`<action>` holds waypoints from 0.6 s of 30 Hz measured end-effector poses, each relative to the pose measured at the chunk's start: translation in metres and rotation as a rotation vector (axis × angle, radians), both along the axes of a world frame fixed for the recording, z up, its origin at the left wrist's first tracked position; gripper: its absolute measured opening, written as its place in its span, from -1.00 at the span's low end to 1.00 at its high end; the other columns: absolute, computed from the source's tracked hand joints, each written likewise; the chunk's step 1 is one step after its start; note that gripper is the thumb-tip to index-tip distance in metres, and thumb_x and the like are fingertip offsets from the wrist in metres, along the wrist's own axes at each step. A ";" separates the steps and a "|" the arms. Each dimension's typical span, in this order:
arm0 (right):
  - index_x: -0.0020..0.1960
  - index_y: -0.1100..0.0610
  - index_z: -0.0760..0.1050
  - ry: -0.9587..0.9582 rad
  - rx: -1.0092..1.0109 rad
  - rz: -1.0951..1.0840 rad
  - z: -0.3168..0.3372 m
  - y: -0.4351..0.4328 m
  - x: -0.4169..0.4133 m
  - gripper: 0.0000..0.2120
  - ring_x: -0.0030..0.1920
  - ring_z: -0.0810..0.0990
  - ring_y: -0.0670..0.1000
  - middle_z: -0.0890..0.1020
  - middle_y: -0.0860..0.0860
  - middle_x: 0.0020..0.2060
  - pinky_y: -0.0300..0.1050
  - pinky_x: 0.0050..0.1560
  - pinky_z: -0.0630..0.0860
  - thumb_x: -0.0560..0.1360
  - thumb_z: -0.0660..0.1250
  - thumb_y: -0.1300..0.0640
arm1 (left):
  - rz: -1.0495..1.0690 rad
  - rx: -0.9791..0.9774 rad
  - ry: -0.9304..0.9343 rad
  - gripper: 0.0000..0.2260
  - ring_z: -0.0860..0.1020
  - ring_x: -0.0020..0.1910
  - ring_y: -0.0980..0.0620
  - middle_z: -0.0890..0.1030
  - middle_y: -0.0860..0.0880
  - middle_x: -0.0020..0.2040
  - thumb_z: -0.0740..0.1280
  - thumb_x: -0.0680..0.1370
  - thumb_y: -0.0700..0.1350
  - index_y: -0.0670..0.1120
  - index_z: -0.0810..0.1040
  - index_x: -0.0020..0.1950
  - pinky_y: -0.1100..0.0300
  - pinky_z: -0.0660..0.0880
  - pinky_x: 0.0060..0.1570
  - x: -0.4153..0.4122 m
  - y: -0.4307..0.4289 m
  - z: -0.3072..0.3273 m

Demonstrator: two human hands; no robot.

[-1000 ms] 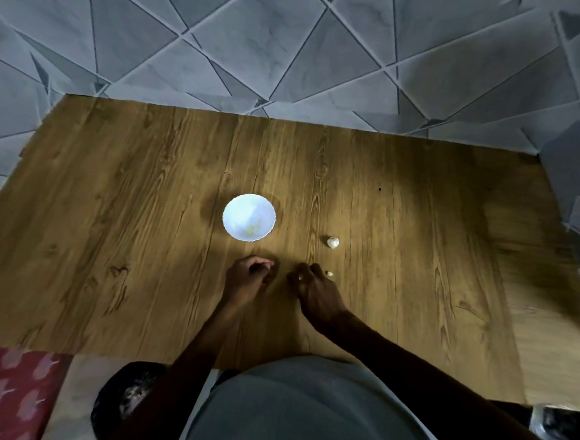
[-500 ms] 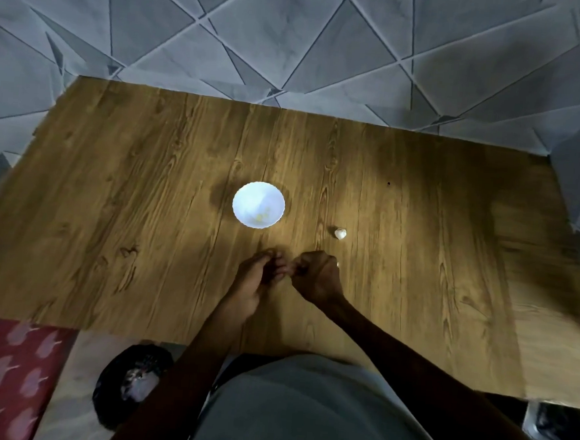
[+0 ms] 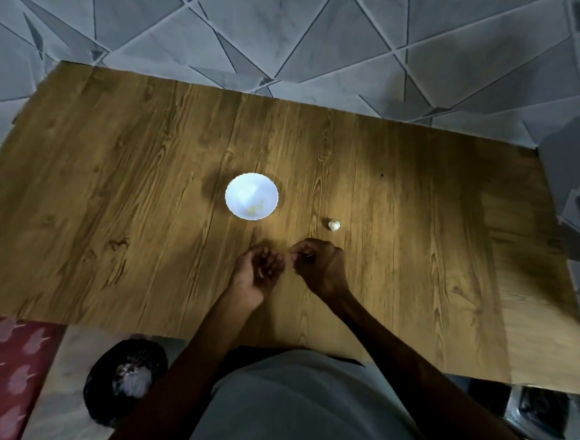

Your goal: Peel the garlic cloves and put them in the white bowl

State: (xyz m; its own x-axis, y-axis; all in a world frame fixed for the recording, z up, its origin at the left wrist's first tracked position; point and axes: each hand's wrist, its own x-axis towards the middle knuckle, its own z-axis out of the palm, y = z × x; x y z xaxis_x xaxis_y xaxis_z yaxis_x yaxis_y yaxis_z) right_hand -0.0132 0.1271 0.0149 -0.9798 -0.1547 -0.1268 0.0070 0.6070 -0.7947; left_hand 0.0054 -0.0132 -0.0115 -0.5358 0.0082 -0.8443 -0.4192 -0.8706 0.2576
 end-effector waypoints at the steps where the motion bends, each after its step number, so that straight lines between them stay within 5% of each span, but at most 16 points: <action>1: -0.14 0.11 0.68 0.002 0.060 -0.009 -0.006 0.010 -0.006 -0.85 -0.24 0.68 -0.05 0.71 -0.03 -0.23 -0.12 -0.15 0.62 0.46 0.39 0.32 | 0.014 -0.002 -0.003 -0.77 0.60 -0.42 0.02 0.59 -0.06 -0.40 0.23 0.59 -0.16 -0.14 0.51 -0.25 0.23 0.59 -0.35 0.001 -0.003 -0.001; 12: 0.10 0.16 0.62 0.078 0.387 0.244 -0.040 0.011 -0.010 -0.83 -0.02 0.63 0.02 0.63 0.06 0.04 -0.23 -0.09 0.54 0.53 0.34 0.23 | -0.037 -0.101 0.014 -0.83 0.58 -0.26 0.06 0.60 -0.01 -0.36 0.29 0.60 -0.10 -0.10 0.50 -0.17 0.21 0.54 -0.13 0.013 -0.025 -0.006; 18: -0.12 0.22 0.63 0.204 0.475 0.393 -0.042 -0.017 -0.005 -0.94 -0.16 0.62 0.19 0.63 0.15 -0.13 -0.03 -0.19 0.56 0.45 0.37 0.30 | 0.007 -0.112 0.006 -0.81 0.56 -0.14 0.01 0.58 -0.06 -0.19 0.22 0.64 -0.10 -0.12 0.51 -0.12 0.16 0.51 -0.06 0.015 -0.032 -0.007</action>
State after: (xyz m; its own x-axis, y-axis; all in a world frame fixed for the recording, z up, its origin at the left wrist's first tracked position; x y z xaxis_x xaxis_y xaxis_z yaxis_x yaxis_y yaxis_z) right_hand -0.0179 0.1105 -0.0269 -0.8730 -0.4798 -0.0873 -0.4100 0.8191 -0.4013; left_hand 0.0202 -0.0452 -0.0186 -0.5408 -0.0898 -0.8363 -0.4112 -0.8392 0.3560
